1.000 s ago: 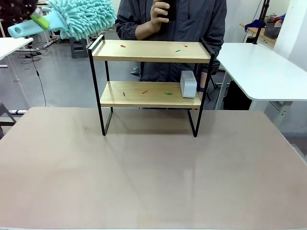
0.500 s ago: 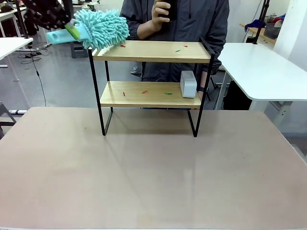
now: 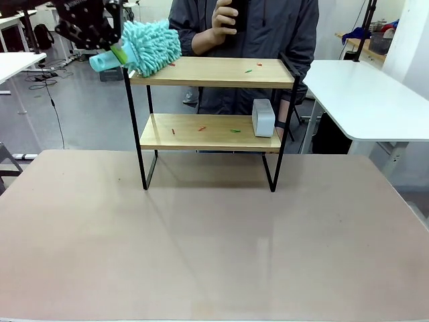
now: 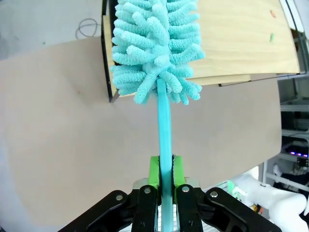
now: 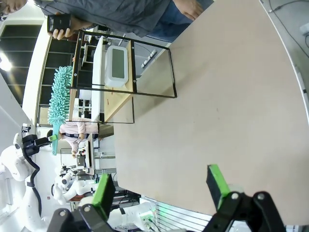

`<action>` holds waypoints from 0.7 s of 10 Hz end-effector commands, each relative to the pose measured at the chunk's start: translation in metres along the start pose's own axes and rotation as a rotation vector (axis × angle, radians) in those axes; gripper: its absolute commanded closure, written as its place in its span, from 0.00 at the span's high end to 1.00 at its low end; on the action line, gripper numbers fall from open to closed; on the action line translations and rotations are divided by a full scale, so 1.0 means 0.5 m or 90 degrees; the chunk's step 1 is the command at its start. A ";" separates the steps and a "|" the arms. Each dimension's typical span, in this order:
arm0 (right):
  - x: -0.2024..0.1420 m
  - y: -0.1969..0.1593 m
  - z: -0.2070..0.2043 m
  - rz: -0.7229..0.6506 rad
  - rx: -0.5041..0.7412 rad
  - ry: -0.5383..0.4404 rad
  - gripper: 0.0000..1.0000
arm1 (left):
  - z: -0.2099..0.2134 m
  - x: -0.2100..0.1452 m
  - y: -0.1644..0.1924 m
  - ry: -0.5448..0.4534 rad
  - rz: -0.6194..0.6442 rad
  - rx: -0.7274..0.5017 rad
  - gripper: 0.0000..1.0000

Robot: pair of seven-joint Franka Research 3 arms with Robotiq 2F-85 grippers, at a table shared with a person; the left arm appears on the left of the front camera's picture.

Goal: Clean the shelf.
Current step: Clean the specific tier of the Shelf with the Duster once objects are removed.

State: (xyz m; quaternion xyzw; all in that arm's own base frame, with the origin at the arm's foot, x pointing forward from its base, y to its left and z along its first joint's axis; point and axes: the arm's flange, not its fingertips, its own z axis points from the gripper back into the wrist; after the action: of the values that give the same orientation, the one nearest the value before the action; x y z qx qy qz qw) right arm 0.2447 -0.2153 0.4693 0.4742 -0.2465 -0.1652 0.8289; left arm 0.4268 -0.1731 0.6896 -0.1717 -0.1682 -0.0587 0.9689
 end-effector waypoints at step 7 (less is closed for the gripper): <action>0.004 0.002 -0.002 0.015 0.014 -0.009 1.00 | -0.085 0.056 -0.168 0.033 -0.096 -0.044 0.12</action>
State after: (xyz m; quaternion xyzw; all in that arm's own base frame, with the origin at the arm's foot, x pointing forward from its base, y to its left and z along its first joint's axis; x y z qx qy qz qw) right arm 0.2447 -0.2154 0.4693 0.4742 -0.2465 -0.1653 0.8289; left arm 0.4391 -0.2576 0.6832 -0.1889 -0.1466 -0.1352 0.9615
